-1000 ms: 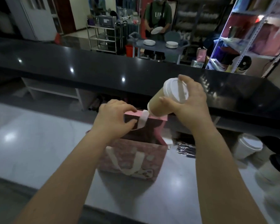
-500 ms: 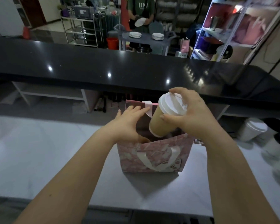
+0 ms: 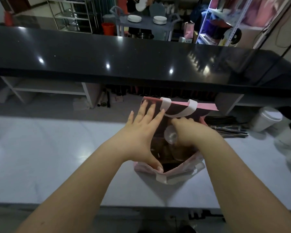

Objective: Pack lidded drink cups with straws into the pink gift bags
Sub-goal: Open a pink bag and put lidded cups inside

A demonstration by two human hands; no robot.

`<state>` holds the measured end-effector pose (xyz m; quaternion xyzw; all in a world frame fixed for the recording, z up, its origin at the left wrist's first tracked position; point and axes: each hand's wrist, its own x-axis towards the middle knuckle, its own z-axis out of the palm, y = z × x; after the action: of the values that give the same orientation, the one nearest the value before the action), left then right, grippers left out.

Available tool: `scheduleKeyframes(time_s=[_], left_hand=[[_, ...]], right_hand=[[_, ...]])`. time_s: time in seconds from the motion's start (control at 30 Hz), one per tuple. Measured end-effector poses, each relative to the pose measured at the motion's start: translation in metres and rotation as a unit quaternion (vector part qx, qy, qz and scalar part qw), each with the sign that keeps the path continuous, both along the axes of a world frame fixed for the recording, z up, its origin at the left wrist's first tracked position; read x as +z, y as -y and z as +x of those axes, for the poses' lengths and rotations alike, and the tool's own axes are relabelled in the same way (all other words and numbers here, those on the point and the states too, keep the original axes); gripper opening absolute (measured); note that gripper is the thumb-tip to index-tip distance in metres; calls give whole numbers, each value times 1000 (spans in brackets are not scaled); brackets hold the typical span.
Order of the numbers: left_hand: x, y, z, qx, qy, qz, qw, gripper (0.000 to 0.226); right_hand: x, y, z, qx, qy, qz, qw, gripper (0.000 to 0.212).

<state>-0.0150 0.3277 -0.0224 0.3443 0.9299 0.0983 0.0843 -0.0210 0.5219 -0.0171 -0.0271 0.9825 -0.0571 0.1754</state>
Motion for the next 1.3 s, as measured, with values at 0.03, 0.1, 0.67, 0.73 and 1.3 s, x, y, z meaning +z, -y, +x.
scheduleKeyframes(time_s=[0.03,0.1,0.67,0.73,1.3], left_hand=[[1,-1,1,-1,1,-1,1000,151],[1,-1,0,3,4,-2,1000,152],[-14,7,-11,52,-68,-26,996,144],[-18,6,-9,55,-67,-22,996,143],[43,-26,-4,100,-196,65,973,27]], right_hand=[[-3,5,-4,4,6,-48,999,79],[-10,16,-11,15,2,-115,993,92],[-84,20,7,162,20,39,986,91],[-87,20,7,156,30,41,987,91],[60,-44,19,13,-13,-180,983,47]])
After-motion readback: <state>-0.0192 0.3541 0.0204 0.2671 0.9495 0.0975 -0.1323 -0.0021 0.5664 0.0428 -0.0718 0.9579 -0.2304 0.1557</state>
